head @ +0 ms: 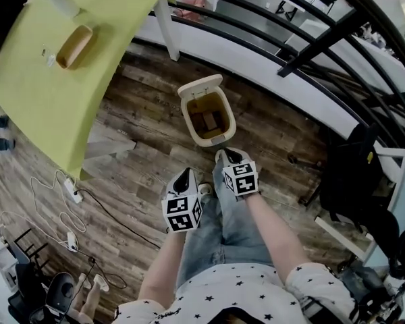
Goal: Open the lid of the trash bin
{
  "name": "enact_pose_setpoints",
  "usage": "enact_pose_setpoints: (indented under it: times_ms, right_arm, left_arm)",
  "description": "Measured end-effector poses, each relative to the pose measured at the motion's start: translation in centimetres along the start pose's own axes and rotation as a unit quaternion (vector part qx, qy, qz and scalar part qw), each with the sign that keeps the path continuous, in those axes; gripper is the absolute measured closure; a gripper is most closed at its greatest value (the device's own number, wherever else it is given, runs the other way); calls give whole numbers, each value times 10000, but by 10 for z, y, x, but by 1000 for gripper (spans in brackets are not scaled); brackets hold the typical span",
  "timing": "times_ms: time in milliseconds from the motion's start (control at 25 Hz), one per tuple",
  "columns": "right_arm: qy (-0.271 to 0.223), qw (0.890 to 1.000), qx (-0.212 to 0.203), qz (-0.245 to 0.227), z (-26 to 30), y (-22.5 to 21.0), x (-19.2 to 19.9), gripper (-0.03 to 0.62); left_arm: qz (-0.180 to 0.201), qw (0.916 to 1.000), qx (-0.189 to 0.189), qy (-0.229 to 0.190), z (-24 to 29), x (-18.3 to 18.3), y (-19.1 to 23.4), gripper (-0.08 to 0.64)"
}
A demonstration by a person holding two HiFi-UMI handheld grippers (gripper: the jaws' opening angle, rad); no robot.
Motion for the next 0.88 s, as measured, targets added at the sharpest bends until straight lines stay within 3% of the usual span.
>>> enact_pose_setpoints:
  times_ms: [880]
  right_arm:
    - [-671,9968,-208,-379,-138,86,-50,598]
  left_arm:
    - [274,9983,406,-321,-86,-41,-24,548]
Point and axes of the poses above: the fingertips, and each gripper's own axes: z forward along the fingers, y to its left, x out of its underside, the point moved 2 cm from there along -z, backward along the fingers, and after that the axes turned 3 degrees about -x, right-handed, at the moved point
